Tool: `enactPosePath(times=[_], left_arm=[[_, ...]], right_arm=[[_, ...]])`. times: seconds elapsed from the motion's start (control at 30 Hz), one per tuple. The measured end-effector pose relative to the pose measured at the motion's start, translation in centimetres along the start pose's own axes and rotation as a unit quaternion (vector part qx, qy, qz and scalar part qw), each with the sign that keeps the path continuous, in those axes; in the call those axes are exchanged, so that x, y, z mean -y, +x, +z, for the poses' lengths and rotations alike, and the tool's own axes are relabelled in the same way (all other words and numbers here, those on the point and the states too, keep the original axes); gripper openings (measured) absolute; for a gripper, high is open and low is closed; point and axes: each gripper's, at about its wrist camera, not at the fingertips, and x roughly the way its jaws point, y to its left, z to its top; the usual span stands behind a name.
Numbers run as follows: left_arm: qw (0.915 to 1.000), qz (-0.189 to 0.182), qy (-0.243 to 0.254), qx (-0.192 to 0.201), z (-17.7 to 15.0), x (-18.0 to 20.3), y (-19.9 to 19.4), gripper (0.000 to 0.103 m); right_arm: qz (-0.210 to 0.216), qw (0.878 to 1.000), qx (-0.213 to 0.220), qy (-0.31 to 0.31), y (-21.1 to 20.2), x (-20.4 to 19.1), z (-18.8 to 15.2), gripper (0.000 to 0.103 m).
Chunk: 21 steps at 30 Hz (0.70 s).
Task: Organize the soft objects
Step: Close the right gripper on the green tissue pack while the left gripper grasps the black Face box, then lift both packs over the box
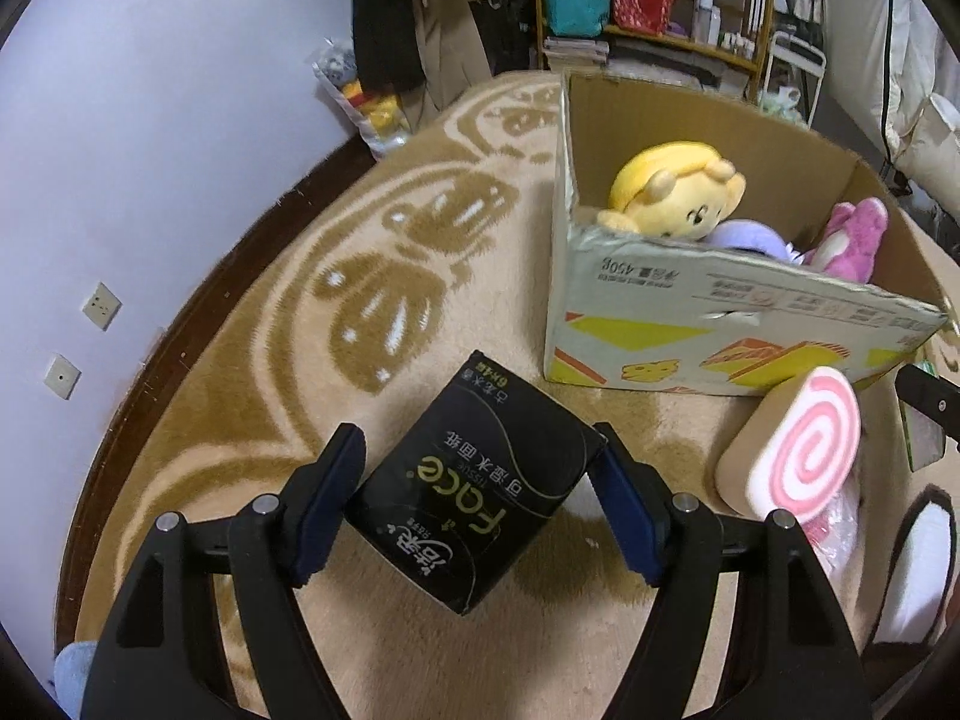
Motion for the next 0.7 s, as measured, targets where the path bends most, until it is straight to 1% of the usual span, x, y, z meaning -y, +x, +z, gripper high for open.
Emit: enactPosePath(times=[0.17, 0.23, 0.3, 0.4, 0.5, 0.7], left_arm=[[0.9992, 0.003, -0.001, 0.04, -0.5, 0.2, -2.9, 0.075], [0.9982, 0.008, 0.004, 0.06, -0.7, 0.5, -4.2, 0.075], [0.9966, 0.01, 0.007, 0.082, -0.8, 0.7, -5.6, 0.075], [0.9943, 0.012, 0.013, 0.105, -1.0, 0.9, -7.2, 0.075], [0.9925, 0.017, 0.018, 0.119, -1.3, 1.1, -7.9, 0.075], [0.9885, 0.03, 0.031, 0.145, -1.2, 1.6, -9.0, 0.075]], right_arm=[[-0.004, 0.999, 0.03, -0.029, -2.3, -1.3, -0.1, 0.079], [-0.012, 0.998, 0.042, -0.041, -3.2, -1.9, -0.1, 0.079], [-0.012, 0.997, 0.056, -0.047, -4.0, -2.4, 0.0, 0.079], [-0.007, 0.995, 0.079, -0.054, -5.1, -2.7, 0.2, 0.079], [-0.004, 0.992, 0.106, -0.062, -6.3, -3.1, 0.5, 0.079], [-0.004, 0.987, 0.148, -0.067, -7.5, -3.7, 1.3, 0.079]])
